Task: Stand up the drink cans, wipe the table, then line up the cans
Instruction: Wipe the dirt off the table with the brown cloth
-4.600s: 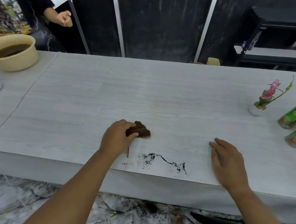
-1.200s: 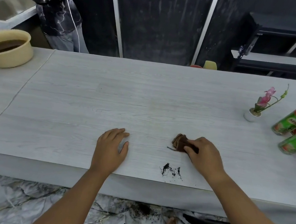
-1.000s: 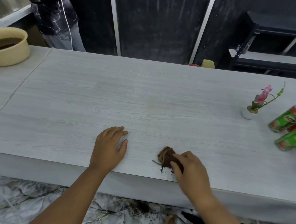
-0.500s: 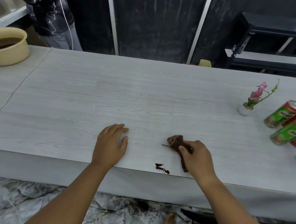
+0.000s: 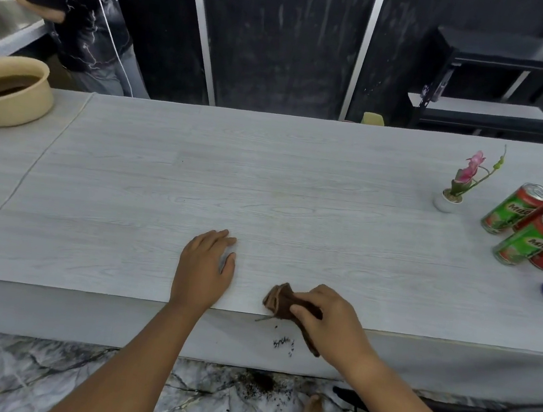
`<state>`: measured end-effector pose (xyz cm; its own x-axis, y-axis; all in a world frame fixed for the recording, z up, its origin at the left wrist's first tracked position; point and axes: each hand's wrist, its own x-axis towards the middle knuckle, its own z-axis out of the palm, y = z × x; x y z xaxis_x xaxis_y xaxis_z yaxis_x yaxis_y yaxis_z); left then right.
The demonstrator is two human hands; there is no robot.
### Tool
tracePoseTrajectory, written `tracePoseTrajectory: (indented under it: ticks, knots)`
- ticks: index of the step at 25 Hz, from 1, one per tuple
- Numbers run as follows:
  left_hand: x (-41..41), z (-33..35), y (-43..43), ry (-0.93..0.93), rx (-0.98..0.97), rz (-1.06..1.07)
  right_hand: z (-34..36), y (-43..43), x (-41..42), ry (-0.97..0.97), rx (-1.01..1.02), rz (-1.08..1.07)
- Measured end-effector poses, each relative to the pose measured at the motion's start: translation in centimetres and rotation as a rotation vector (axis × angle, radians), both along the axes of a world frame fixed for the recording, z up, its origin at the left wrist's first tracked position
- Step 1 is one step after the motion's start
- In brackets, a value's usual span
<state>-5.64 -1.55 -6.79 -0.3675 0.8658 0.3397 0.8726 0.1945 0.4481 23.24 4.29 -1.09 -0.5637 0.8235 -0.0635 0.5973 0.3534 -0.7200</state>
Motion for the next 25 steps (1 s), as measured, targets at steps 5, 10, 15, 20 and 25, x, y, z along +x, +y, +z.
tracePoseTrajectory:
  ticks: [5,10,15,20,25]
  knots:
    - [0.0,0.0,0.0,-0.019,-0.009,0.007,0.8,4.8,-0.9,0.042,0.093,-0.181]
    - [-0.1,0.0,0.0,-0.014,-0.004,0.005,-0.5,5.0,-1.6,-0.137,0.165,-0.065]
    - [-0.1,-0.1,0.0,-0.011,-0.010,0.001,-0.8,-0.4,-0.6,-0.131,0.201,0.158]
    - [-0.1,0.0,0.0,-0.003,-0.024,0.007,1.5,4.2,-1.6,0.035,0.002,-0.050]
    - [-0.1,0.4,0.1,0.004,-0.045,0.010,2.1,12.6,-5.4,0.021,0.050,-0.143]
